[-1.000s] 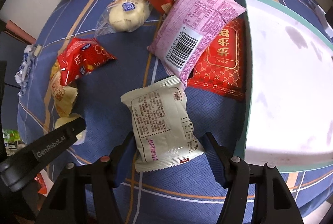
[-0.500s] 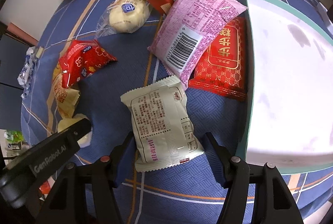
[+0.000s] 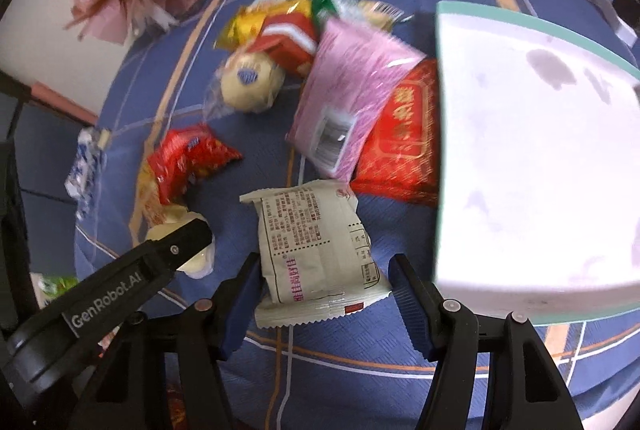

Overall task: Organize snacks
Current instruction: 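Grasp the round cream pastry with the left tool while the right tool grasps the beige pastry, then carry both snacks into the white tray and open both tools to release them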

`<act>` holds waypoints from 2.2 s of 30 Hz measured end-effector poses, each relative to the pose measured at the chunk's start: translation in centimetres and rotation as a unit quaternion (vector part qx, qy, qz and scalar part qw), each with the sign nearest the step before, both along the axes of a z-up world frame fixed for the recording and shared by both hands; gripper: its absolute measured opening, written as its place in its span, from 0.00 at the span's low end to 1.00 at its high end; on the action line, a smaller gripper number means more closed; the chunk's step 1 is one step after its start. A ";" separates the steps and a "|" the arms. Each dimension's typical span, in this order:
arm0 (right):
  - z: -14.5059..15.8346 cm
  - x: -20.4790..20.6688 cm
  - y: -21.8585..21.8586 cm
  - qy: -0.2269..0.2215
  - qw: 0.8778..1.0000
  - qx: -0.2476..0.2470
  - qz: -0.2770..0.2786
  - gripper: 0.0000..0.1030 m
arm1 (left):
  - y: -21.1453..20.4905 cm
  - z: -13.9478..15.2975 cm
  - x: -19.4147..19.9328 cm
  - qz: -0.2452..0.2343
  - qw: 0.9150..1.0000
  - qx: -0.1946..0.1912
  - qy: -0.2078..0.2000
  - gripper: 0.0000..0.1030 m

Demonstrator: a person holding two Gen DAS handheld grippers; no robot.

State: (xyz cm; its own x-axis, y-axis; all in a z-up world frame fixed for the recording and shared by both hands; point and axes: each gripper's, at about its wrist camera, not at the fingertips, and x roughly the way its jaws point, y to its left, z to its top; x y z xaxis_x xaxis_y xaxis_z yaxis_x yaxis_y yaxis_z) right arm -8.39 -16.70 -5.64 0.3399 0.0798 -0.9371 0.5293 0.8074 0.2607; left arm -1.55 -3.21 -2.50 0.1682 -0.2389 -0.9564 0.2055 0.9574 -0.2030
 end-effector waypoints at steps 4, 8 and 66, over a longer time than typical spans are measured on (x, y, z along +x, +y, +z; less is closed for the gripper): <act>1.1 -1.7 -1.8 -0.012 1.000 0.008 -0.023 0.65 | -0.8 -0.9 -0.1 -0.009 1.000 -0.018 -0.003 0.43; 2.7 -3.4 -4.2 -0.027 0.998 0.018 -0.063 0.65 | -2.7 -0.4 -0.6 -0.028 0.999 -0.022 -0.006 0.43; -0.4 -14.0 -17.6 0.077 0.941 -0.094 -0.314 0.76 | -17.5 -3.3 -7.7 -0.238 0.970 -0.041 -0.039 0.78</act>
